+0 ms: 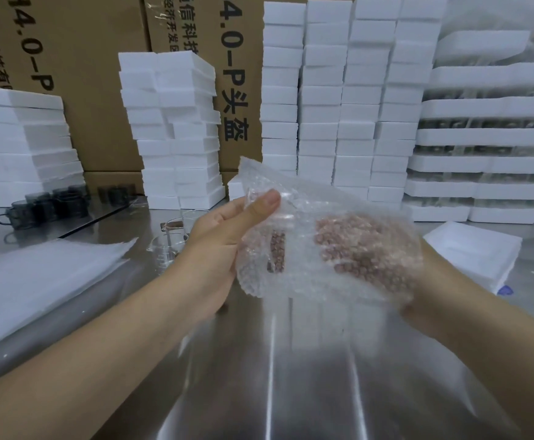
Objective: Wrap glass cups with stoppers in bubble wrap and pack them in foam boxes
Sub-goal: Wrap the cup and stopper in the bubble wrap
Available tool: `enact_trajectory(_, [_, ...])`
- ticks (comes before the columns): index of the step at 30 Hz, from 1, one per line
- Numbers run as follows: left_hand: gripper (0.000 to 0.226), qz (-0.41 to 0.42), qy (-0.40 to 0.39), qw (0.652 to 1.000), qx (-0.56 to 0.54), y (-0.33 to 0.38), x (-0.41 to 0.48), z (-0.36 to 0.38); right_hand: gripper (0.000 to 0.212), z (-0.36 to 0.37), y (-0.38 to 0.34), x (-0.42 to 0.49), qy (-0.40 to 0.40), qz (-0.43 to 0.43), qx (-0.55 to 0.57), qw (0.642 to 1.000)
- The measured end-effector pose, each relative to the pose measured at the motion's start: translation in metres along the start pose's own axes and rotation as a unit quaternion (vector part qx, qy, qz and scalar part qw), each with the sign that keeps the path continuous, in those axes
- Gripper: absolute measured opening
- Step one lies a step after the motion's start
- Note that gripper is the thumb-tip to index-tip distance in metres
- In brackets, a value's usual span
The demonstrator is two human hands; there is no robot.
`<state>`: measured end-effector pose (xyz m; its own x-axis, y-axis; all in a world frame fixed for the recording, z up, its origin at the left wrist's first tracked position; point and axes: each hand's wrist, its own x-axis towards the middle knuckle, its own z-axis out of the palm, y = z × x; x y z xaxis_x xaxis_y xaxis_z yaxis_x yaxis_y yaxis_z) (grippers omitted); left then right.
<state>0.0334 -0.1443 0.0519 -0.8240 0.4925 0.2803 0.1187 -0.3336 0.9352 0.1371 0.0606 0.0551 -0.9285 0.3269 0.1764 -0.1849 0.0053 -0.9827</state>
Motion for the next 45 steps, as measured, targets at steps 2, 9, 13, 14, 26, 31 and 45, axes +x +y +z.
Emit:
enact_trajectory(2, [0.059, -0.005, 0.028, 1.000, -0.001, 0.003, 0.002, -0.003, 0.022, 0.006, -0.007, 0.002, 0.061, -0.044, -0.034, 0.997])
enact_trajectory(9, [0.068, -0.026, 0.061, 0.997, -0.026, 0.009, 0.004, -0.008, 0.084, 0.013, -0.010, -0.002, 0.051, -0.119, -0.083, 0.988])
enact_trajectory(13, [0.065, -0.050, -0.008, 0.999, -0.012, 0.010, 0.000, -0.007, 0.124, 0.015, 0.001, -0.003, -0.050, -0.107, -0.146, 0.982])
enact_trajectory(14, [0.065, -0.052, -0.024, 0.998, -0.003, 0.010, 0.000, -0.007, 0.124, 0.013, 0.004, -0.002, -0.063, -0.093, -0.139, 0.984])
enact_trajectory(26, [0.057, -0.045, -0.066, 0.995, 0.067, 0.003, 0.003, -0.007, 0.038, 0.004, -0.012, 0.003, -0.141, 0.034, 0.203, 0.968])
enact_trajectory(31, [0.065, -0.055, -0.058, 0.994, 0.076, 0.003, 0.002, -0.003, 0.031, 0.004, -0.013, 0.003, -0.123, 0.036, 0.324, 0.937])
enact_trajectory(45, [0.048, -0.099, -0.006, 0.994, -0.043, -0.002, -0.003, 0.009, 0.026, 0.017, 0.007, 0.000, -0.054, -0.212, -0.159, 0.963])
